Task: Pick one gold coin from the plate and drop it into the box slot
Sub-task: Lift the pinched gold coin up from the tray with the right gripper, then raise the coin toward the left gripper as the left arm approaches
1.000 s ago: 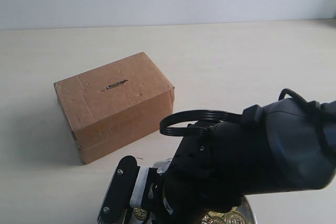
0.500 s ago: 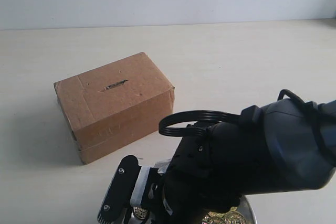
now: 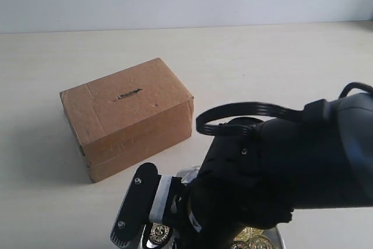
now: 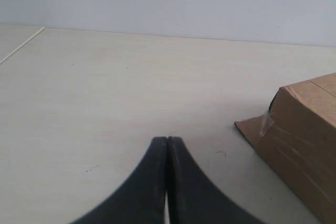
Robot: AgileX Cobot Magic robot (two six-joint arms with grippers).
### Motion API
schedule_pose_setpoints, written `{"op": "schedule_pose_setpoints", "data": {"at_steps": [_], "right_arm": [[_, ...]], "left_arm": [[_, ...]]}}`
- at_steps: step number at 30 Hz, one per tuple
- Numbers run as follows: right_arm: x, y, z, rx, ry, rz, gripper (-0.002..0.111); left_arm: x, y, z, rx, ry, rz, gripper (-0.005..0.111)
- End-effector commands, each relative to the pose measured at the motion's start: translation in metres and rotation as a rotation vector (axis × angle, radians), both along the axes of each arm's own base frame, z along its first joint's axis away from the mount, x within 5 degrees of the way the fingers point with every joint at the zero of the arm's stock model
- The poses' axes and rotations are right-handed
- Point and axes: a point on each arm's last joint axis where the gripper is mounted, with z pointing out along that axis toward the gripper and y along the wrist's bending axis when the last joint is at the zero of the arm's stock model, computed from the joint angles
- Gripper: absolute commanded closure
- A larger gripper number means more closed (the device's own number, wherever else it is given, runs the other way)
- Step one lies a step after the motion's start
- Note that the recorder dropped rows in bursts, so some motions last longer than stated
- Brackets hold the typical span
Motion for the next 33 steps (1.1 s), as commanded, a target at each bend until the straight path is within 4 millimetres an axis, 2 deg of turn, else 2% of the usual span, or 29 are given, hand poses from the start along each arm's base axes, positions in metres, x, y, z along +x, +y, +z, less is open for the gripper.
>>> {"op": "schedule_pose_setpoints", "data": {"at_steps": [1,7,11,15,25,27,29,30,33], "right_arm": [[-0.005,-0.008,0.023,0.0,-0.018,0.015,0.081],[-0.015,-0.025,0.068,0.059,-0.065,0.016,0.081],[-0.022,-0.037,0.089,0.079,-0.079,0.014,0.081],[-0.024,-0.041,0.094,0.079,-0.082,0.014,0.081],[-0.026,-0.044,0.093,0.041,-0.059,0.015,0.081],[-0.026,-0.044,0.093,0.04,-0.064,0.04,0.081],[-0.026,-0.043,0.094,0.039,-0.071,0.066,0.081],[-0.026,-0.043,0.094,0.038,-0.073,0.079,0.081],[-0.026,-0.043,0.094,0.03,-0.084,0.143,0.081]], "left_arm": [[0.0,0.0,0.001,-0.009,-0.012,0.004,0.107],[0.0,0.0,0.001,-0.009,-0.012,0.004,0.107],[0.0,0.0,0.001,-0.009,-0.012,0.004,0.107],[0.0,0.0,0.001,-0.009,-0.012,0.004,0.107],[0.0,0.0,0.002,-0.026,-0.026,0.006,0.107],[0.001,-0.002,0.006,-0.157,-0.079,0.015,0.107],[0.002,-0.004,0.013,-0.42,-0.153,0.032,0.107],[0.002,-0.005,0.015,-0.494,-0.177,0.035,0.107],[0.003,-0.002,0.023,-0.604,-0.27,0.054,0.107]]}}
